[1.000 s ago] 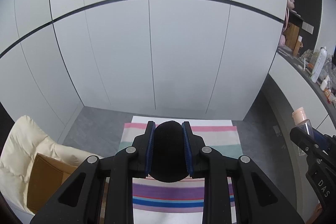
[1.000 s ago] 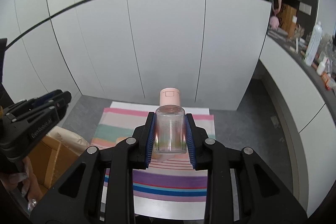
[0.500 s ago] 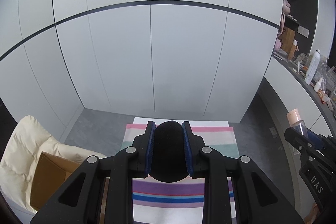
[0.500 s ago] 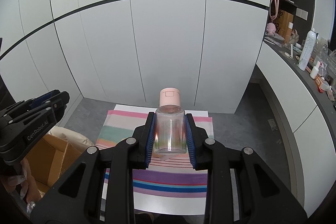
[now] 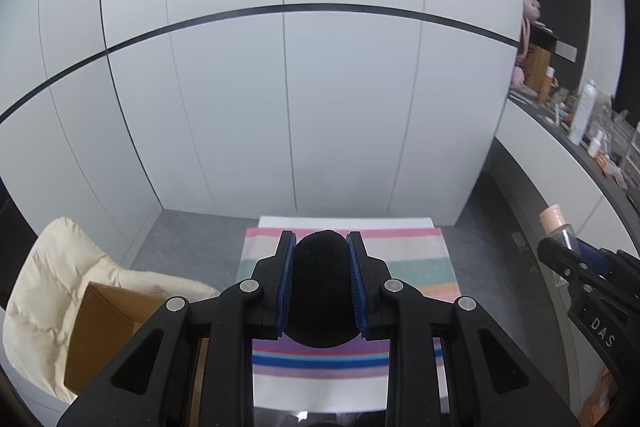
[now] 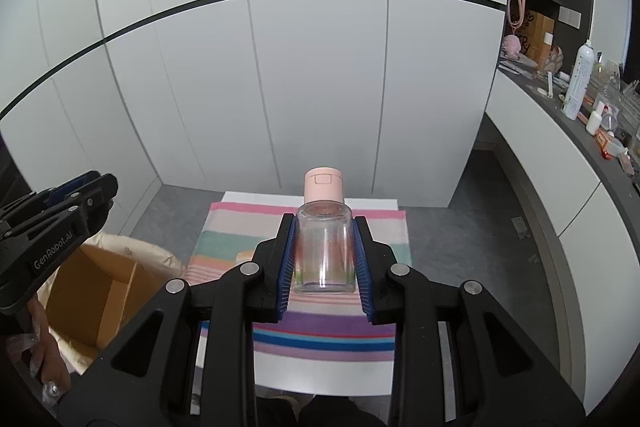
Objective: Organize objects
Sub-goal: 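Lift the bottle and carry it with the right tool toward the cardboard box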
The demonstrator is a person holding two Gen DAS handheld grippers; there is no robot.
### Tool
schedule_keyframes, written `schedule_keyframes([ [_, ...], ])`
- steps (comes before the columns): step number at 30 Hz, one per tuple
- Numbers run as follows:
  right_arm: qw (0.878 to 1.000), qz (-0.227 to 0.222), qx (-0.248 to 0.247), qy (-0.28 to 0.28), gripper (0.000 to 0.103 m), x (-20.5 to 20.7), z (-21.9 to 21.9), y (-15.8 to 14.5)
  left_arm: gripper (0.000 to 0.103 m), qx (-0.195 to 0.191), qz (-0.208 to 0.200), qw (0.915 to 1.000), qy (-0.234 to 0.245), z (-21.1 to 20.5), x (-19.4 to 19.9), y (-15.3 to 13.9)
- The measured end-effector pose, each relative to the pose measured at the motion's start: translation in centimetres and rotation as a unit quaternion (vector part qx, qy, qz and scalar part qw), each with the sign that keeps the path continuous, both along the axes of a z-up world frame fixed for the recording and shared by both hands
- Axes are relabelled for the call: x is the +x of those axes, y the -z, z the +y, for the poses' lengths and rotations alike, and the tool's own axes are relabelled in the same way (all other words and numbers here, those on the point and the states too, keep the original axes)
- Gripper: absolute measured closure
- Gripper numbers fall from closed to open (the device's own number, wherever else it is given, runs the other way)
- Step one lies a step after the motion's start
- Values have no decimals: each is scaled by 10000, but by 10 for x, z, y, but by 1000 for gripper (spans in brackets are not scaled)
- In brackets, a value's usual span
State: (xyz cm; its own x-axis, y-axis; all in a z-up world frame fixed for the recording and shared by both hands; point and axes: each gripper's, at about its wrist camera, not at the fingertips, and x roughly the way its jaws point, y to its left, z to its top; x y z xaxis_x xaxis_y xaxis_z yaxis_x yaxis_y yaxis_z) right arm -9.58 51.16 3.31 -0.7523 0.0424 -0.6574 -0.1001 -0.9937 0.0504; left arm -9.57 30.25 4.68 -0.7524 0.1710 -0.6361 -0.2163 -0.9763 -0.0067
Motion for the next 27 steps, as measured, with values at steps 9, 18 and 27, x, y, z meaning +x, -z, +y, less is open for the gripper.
schedule_keyframes([
  [9, 9997, -73, -219, -53, 75, 52, -9, 24, 77, 70, -69, 10000, 8, -20, 55, 19],
  [18, 9995, -149, -273, -97, 75, 101, -23, 48, 77, -52, 74, 10000, -41, -35, 113, 35],
  [27, 9978, -531, -366, 126, 75, 178, -24, 93, 77, -28, -199, 9997, 122, -59, 175, 82],
])
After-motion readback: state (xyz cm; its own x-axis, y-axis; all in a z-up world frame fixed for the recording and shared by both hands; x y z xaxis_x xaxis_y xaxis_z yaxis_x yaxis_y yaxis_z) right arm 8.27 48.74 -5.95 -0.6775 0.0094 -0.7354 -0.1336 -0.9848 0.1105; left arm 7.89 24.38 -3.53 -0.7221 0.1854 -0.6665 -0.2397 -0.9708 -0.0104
